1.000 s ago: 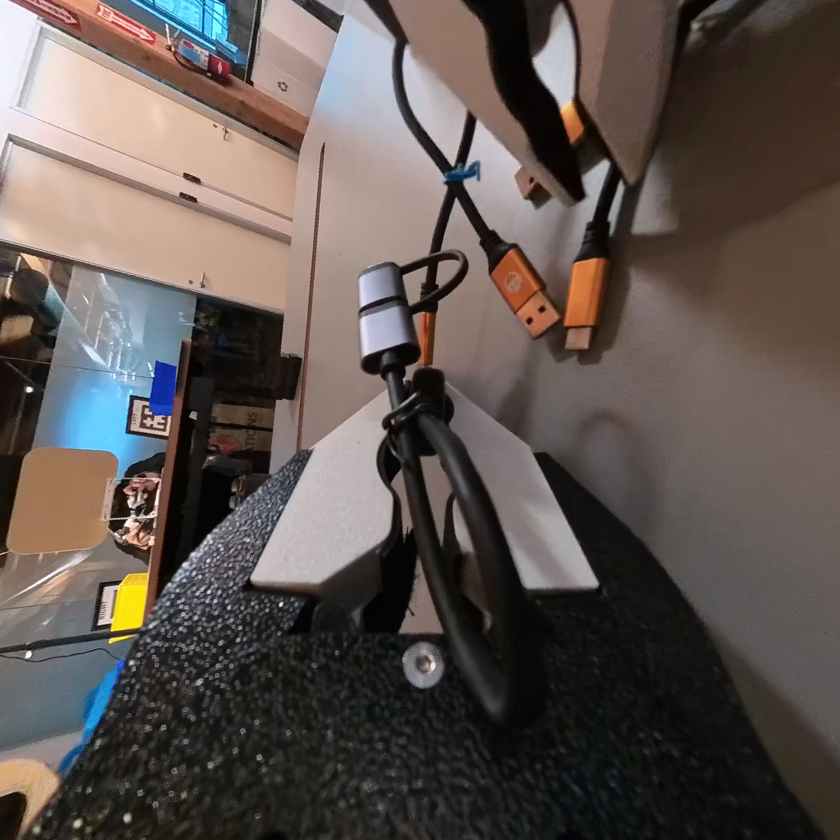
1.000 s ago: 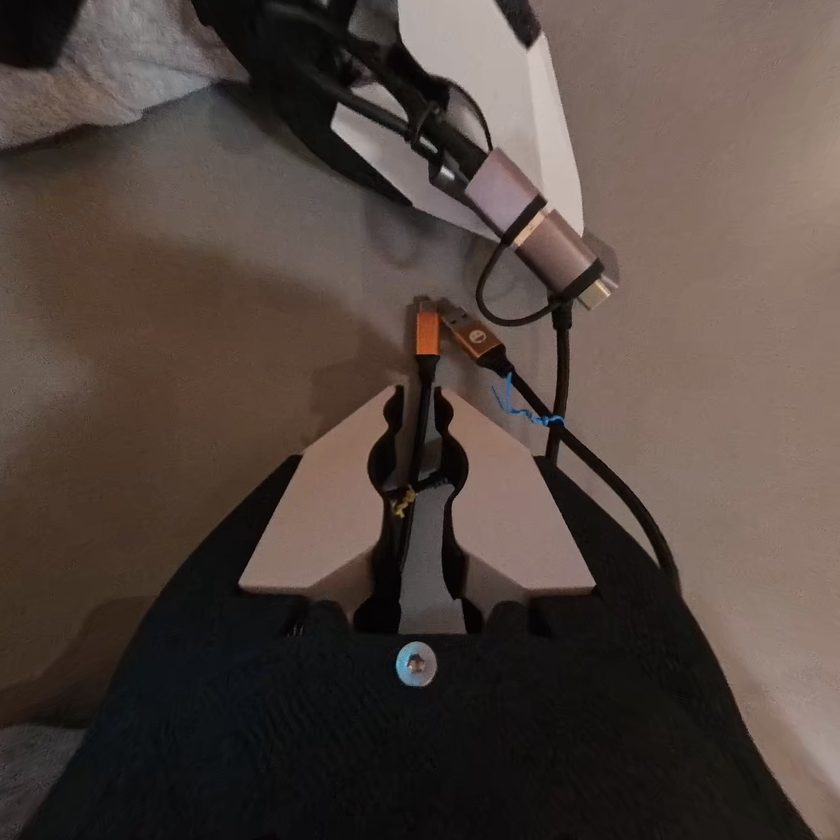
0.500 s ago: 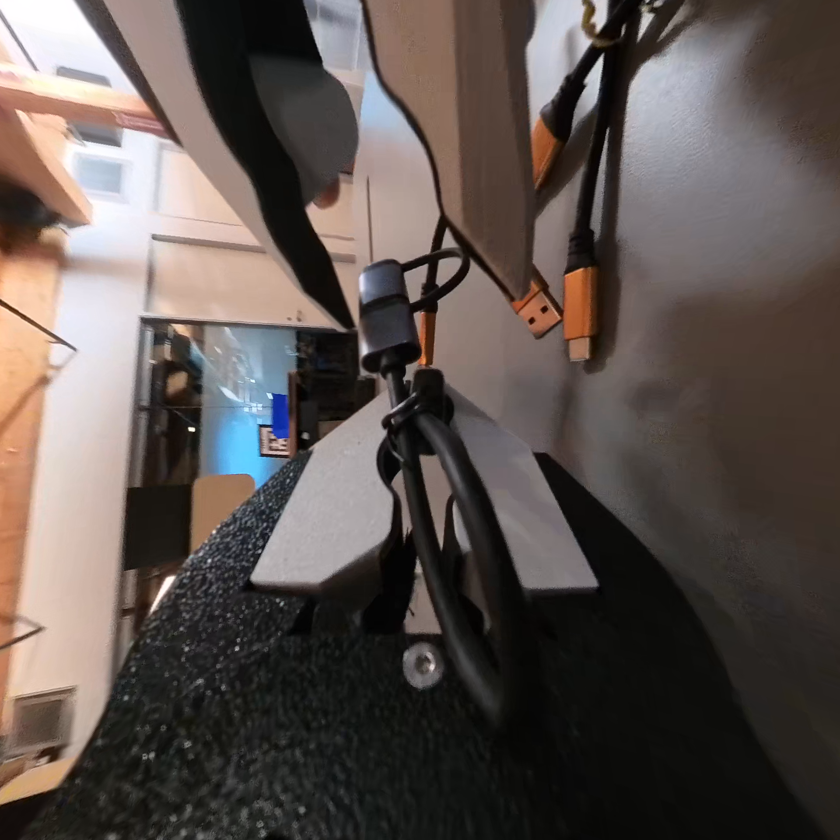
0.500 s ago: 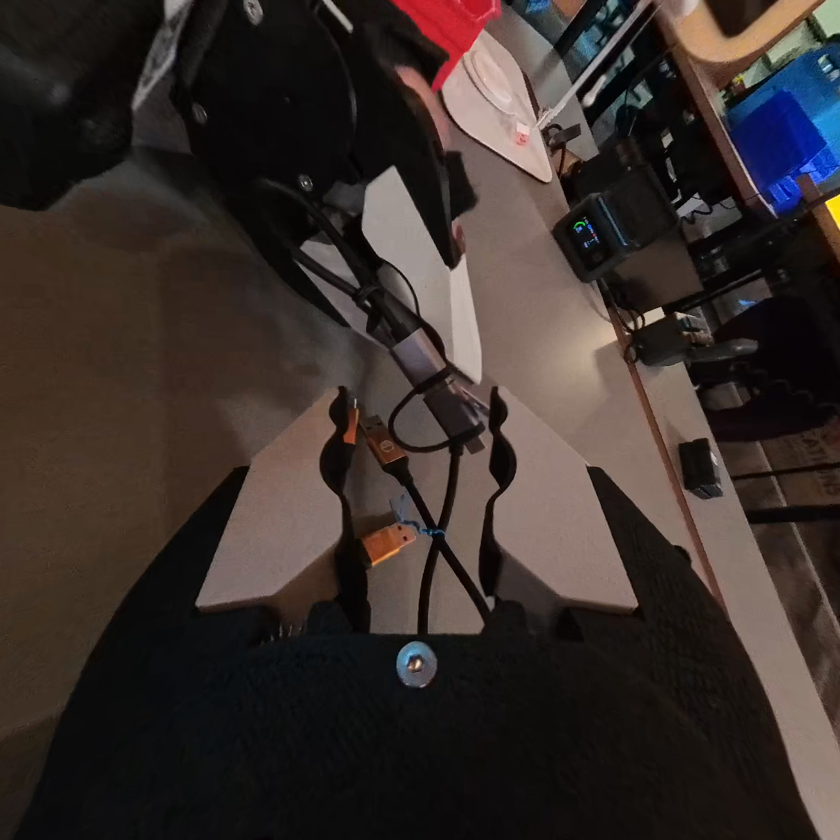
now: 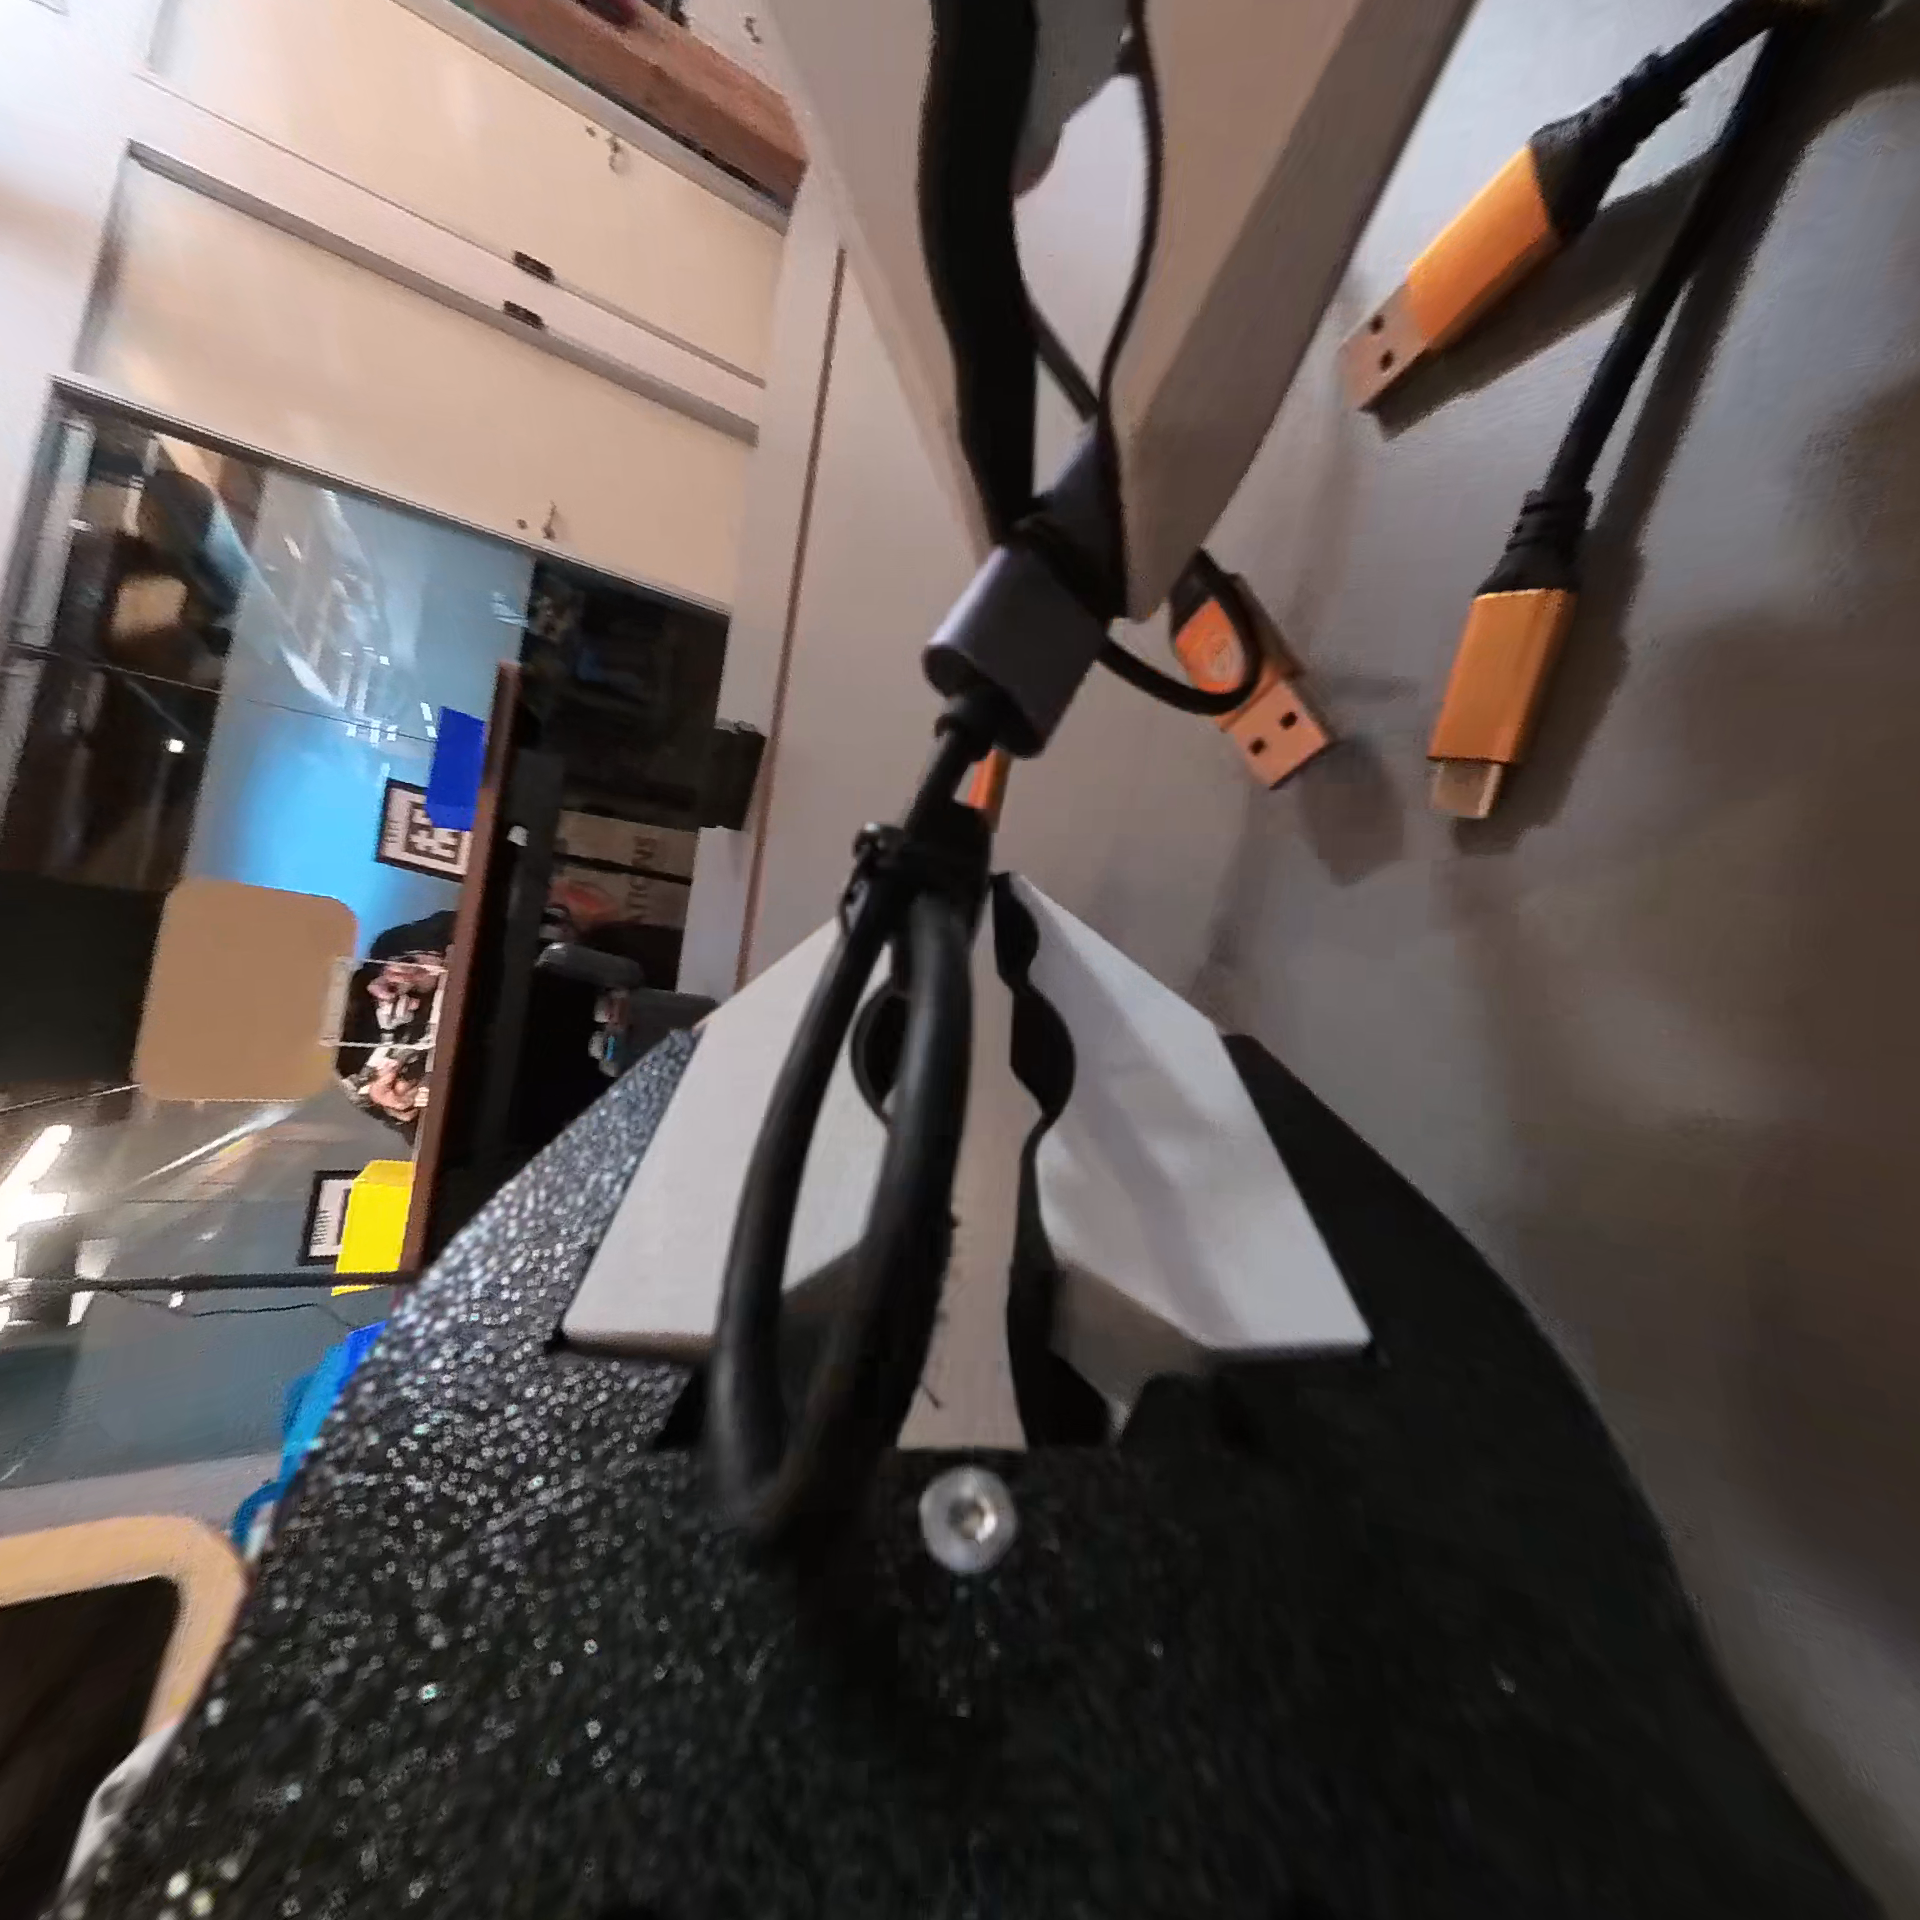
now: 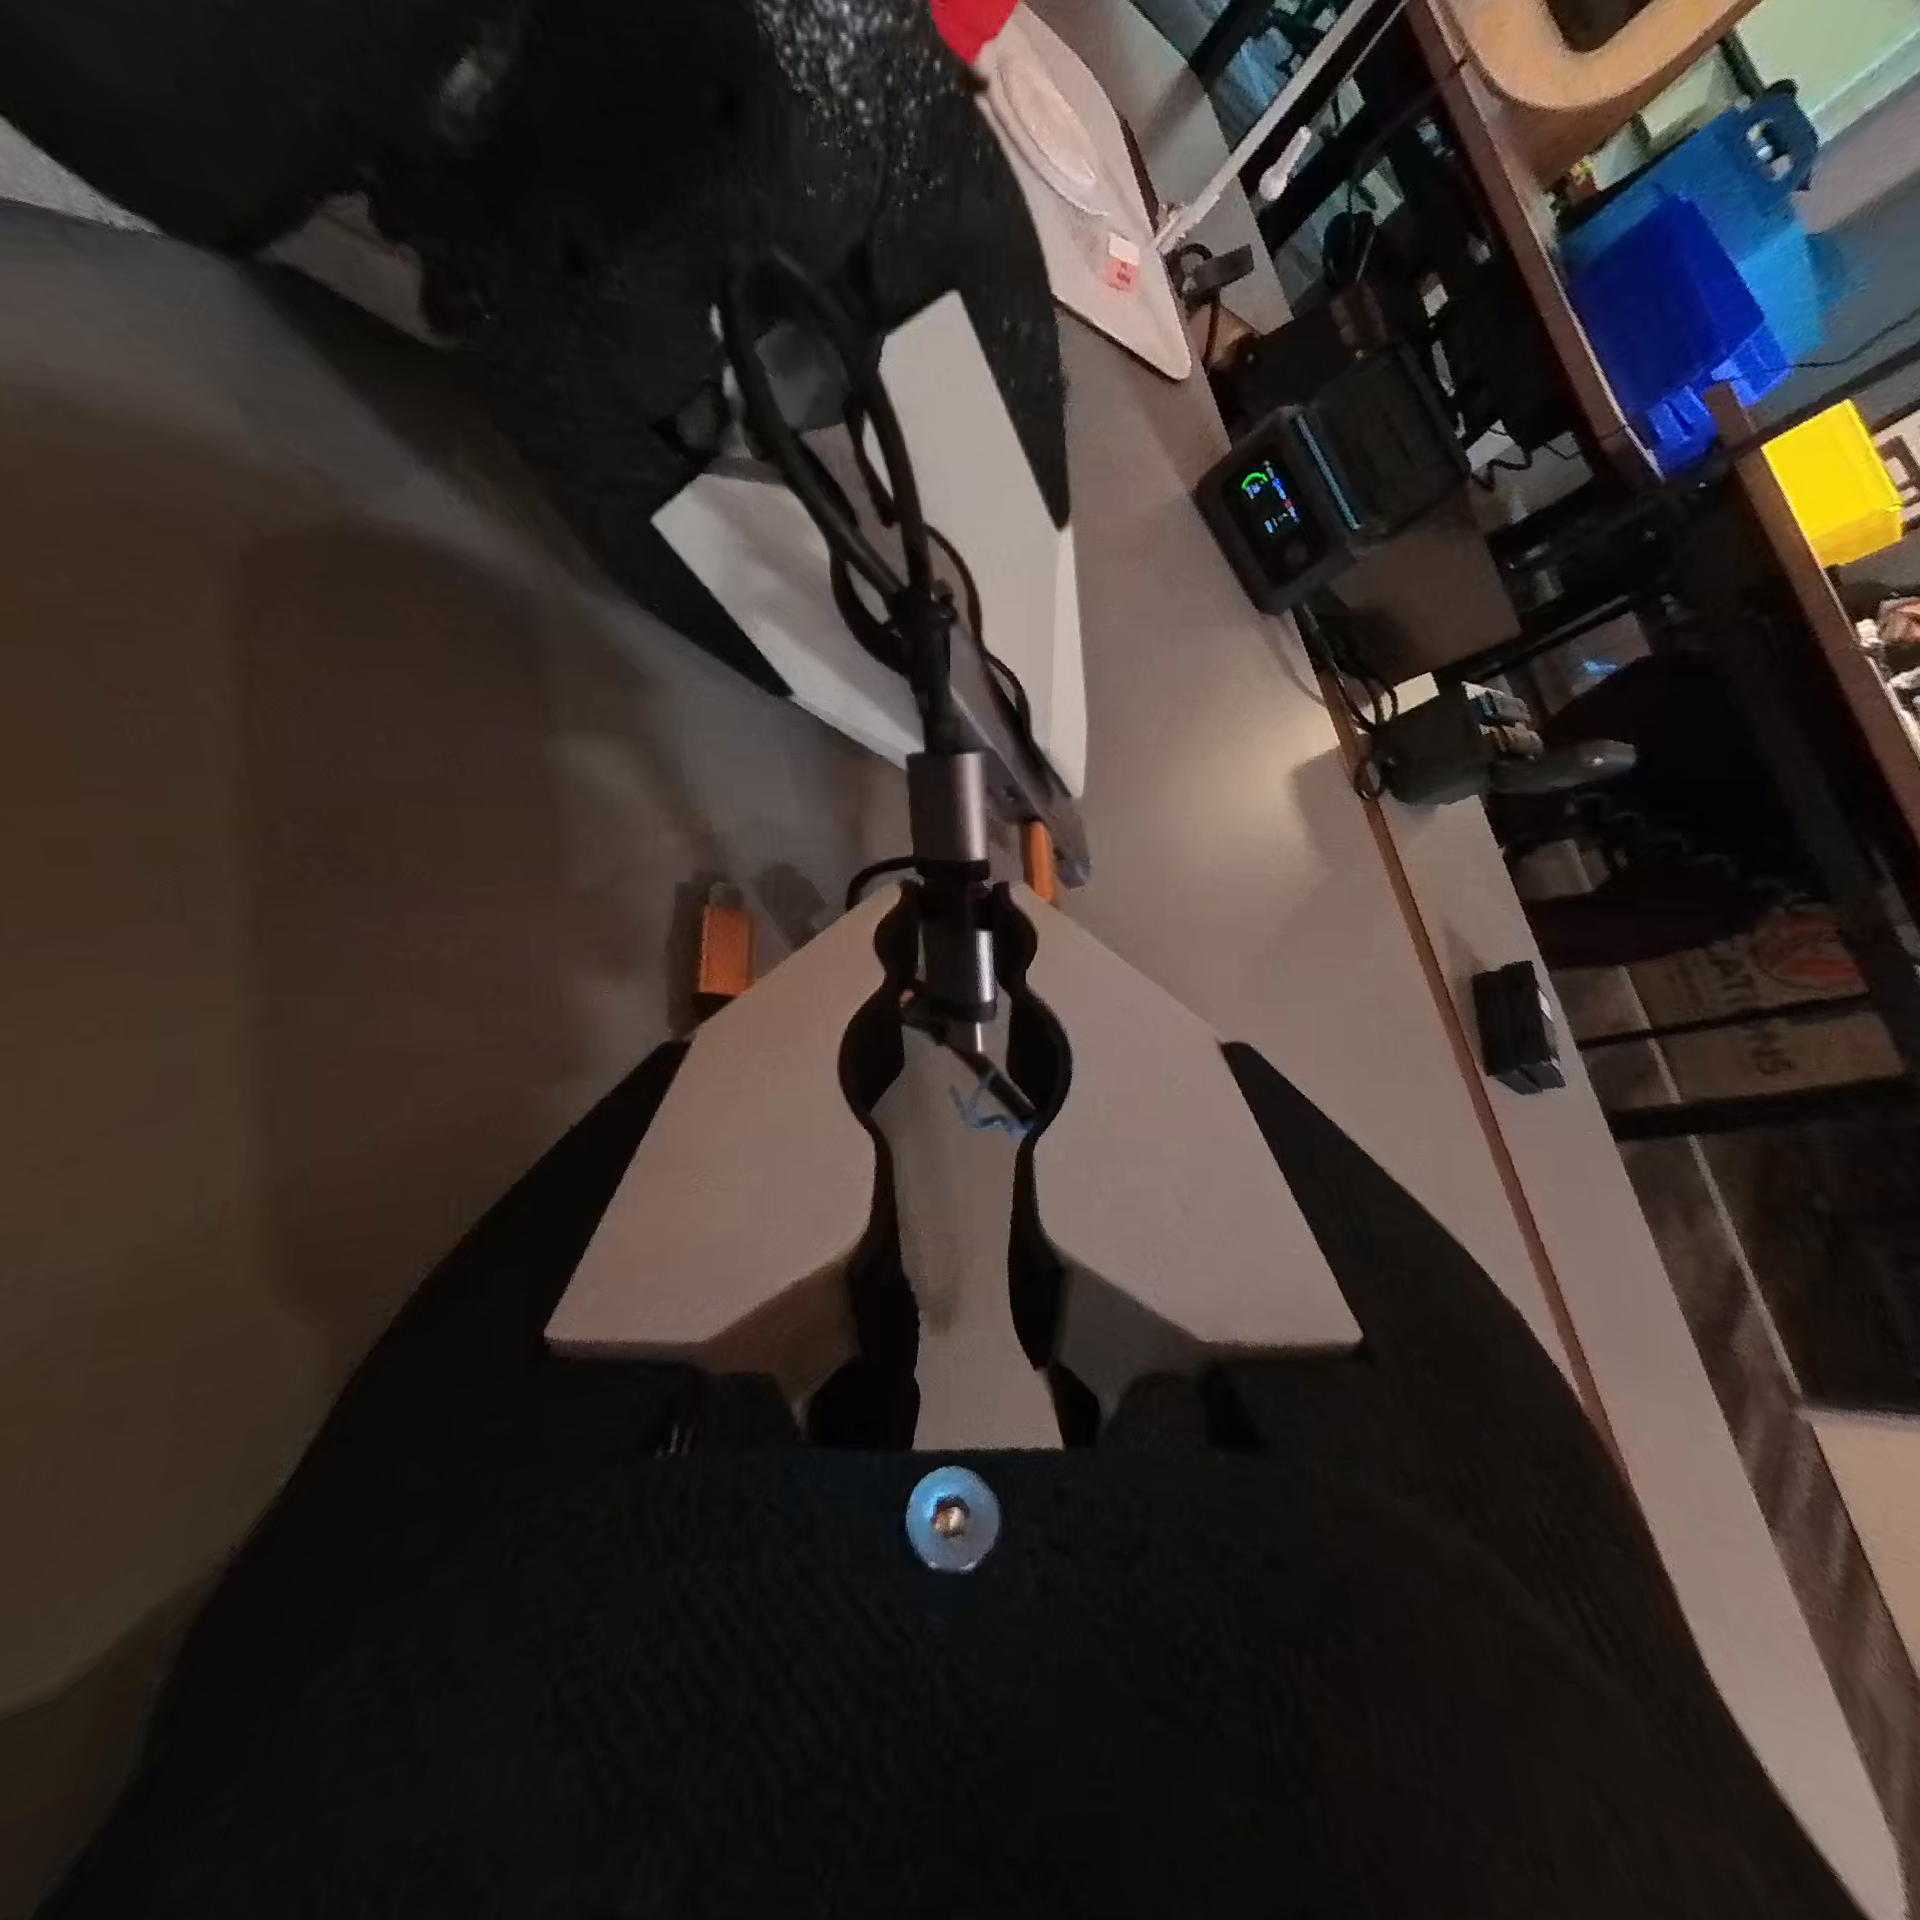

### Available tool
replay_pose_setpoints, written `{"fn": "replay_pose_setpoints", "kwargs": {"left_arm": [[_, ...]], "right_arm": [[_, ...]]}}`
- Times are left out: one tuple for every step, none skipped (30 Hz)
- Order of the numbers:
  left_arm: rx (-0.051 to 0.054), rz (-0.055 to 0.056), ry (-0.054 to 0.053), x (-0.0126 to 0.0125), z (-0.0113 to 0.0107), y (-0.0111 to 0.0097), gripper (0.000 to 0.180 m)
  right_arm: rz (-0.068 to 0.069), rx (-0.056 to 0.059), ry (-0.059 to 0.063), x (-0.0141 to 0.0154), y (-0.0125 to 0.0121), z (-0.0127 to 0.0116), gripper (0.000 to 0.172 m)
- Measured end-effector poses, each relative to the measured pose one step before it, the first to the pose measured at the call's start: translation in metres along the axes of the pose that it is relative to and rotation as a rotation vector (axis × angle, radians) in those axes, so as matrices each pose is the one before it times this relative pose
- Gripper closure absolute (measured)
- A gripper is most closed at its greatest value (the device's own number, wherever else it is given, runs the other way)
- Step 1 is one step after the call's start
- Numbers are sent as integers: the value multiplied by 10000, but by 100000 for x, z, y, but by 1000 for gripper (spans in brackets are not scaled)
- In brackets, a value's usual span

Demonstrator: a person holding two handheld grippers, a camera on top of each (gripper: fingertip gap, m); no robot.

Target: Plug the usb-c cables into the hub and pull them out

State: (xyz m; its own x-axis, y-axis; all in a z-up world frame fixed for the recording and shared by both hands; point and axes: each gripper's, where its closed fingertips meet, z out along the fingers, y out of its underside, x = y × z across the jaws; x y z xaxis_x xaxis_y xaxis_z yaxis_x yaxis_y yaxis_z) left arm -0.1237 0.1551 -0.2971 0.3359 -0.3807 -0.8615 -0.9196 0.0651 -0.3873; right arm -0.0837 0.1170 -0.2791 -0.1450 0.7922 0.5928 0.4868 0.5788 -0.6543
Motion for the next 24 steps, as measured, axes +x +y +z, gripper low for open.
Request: {"fn": "replay_pose_setpoints", "kwargs": {"left_arm": [[21, -123, 108, 142, 59, -11, 168], [57, -67, 69, 74, -2, -72, 164], [124, -33, -26, -77, -94, -187, 161], [185, -32, -93, -186, -200, -273, 158], [256, -38, -79, -179, -222, -393, 153], [228, -24, 9, -21, -188, -353, 150], [177, 48, 195, 297, -144, -229, 151], [123, 81, 82, 188, -96, -138, 151], [78, 142, -3, 59, -77, -83, 152], [41, 118, -46, -43, -71, -55, 158], [47, 69, -35, -57, -69, -78, 166], [-1, -2, 50, 56, -24, -24, 165], [-134, -37, -63, -135, 56, 161, 169], [-271, 39, -184, -313, 65, 324, 169], [-286, 153, -281, -434, 29, 351, 169], [-188, 84, -244, -404, -19, 237, 169], [-66, -109, -167, -381, -60, 78, 169], [27, -232, -96, -354, -91, -71, 170], [54, -220, -153, -415, -112, -127, 170], [4, -30, -269, -498, -122, -71, 170], [-25, 119, -238, -370, -114, -68, 170], [14, 142, -160, -179, -102, -118, 170], [38, 170, -114, -48, -76, -159, 173], [16, 218, -106, -31, -62, -143, 173]], "right_arm": [[61, -78, 110, 224, 168, 28, 161], [70, -86, 146, 302, 186, 11, 160], [47, -44, 68, 175, 132, -29, 160], [42, -37, 66, 160, 128, -29, 161], [17, -91, 75, 173, 204, -5, 160], [-40, -70, 46, 93, 183, 2, 161], [-44, -28, 12, 19, 105, 1, 160], [-37, -14, -26, -44, 44, -2, 160], [-18, -35, -22, -53, 54, 30, 161], [-34, -73, -27, -83, 77, 60, 160], [-63, -86, -62, -164, 99, 83, 161], [-26, -71, -43, -133, 68, 99, 161], [31, -95, -99, -188, 84, 120, 161], [137, -34, -123, -149, -18, 96, 161], [212, 33, -281, -316, -39, 25, 161], [257, 173, -198, -166, -223, -63, 161], [241, 235, -178, -111, -305, -141, 161], [231, 256, -221, -234, -354, -151, 161], [211, 266, -193, -236, -434, -101, 161], [173, 245, -211, -283, -416, -53, 161], [113, 173, -235, -321, -330, 16, 161], [21, 78, -218, -396, -183, 62, 161], [-76, 21, -178, -403, -66, 86, 161], [-104, -27, -113, -352, -39, 168, 160]]}}
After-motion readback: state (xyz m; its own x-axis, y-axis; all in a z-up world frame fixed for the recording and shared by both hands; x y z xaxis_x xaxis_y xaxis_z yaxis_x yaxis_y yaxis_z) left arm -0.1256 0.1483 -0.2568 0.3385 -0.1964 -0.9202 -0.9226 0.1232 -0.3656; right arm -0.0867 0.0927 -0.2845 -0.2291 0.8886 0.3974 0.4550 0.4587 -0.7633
